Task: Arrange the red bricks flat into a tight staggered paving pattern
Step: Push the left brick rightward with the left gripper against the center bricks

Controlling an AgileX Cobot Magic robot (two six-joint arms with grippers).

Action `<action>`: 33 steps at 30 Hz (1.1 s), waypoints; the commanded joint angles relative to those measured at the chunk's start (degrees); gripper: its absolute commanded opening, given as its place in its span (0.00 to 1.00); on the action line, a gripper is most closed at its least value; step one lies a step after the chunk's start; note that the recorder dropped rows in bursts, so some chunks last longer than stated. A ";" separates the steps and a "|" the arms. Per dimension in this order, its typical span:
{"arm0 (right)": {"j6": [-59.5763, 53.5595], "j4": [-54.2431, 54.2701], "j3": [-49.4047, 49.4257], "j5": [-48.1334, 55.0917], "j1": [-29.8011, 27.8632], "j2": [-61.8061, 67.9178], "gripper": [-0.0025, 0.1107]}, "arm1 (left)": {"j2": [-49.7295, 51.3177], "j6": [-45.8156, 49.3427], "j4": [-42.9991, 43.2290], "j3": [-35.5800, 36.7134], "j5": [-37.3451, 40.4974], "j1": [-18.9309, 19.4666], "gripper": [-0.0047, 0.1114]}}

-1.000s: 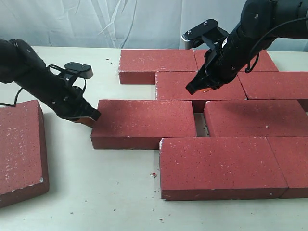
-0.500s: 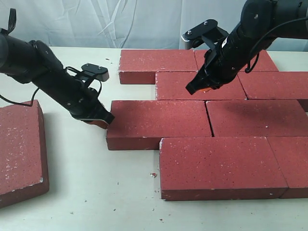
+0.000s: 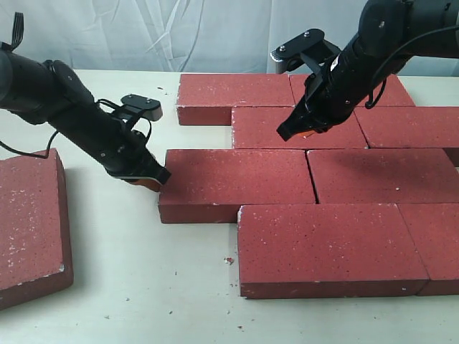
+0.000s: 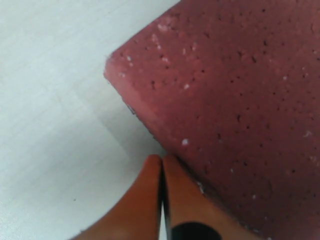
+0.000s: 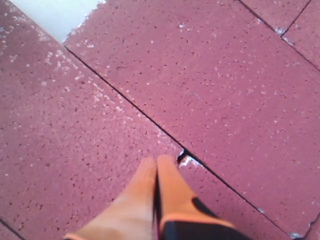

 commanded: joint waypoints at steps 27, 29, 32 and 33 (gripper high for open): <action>-0.25 0.34 0.28 -0.86 -0.10 0.07 0.02 | 0.08 -1.48 5.56 -1.08 -2.17 -1.73 0.04; -0.25 0.34 0.28 -0.86 -0.10 0.07 0.02 | 0.08 -1.48 5.56 -1.08 -3.17 -1.73 0.04; -0.25 0.34 0.28 -0.86 -0.10 0.07 0.02 | 0.08 -1.48 5.68 -1.08 -3.94 -1.23 0.04; -0.25 0.34 0.28 -0.86 -0.10 0.07 0.02 | 0.08 -1.48 5.92 -1.08 -4.05 -0.84 0.04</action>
